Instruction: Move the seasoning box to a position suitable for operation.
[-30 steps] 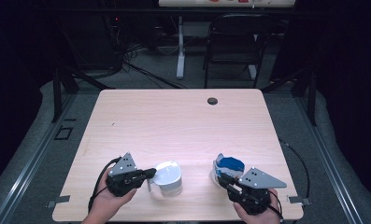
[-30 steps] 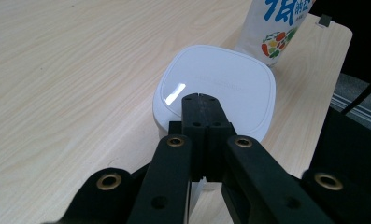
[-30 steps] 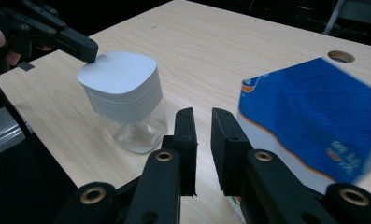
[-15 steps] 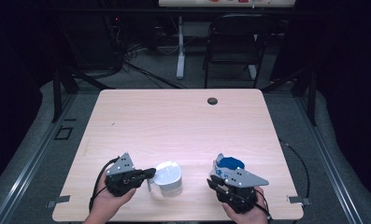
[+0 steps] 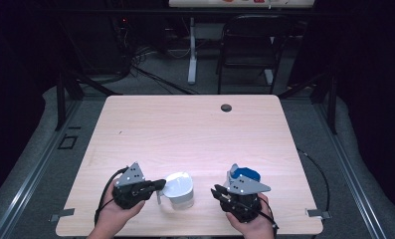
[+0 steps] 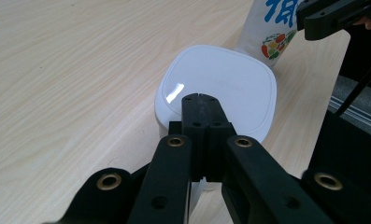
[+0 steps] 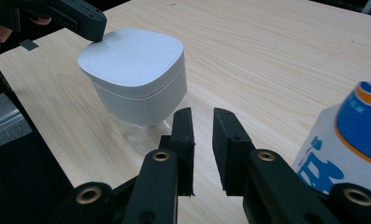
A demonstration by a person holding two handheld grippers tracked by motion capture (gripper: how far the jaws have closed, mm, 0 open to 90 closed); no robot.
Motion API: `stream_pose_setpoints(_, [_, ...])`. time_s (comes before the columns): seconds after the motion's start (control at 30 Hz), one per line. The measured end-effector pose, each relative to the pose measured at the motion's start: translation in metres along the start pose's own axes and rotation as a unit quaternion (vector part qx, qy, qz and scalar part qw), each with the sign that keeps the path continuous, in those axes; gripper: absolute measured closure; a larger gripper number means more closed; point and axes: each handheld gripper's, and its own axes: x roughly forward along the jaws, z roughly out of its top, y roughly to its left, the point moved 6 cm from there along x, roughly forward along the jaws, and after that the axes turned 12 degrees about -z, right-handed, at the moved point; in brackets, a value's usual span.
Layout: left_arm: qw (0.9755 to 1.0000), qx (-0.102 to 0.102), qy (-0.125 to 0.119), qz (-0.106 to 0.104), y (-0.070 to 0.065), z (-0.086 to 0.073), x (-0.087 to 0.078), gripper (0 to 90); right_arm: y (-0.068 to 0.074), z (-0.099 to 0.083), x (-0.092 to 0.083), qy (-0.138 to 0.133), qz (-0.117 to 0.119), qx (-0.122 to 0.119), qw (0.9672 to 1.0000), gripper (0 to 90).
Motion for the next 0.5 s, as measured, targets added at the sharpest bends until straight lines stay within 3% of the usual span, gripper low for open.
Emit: stream_pose_setpoints(0.5, [1.0, -0.007, -0.004, -0.003, 0.001, -0.004, -0.003, 90.0, 0.009, 0.005, 0.014, 0.002, 0.007, -0.004, 1.0, 78.4])
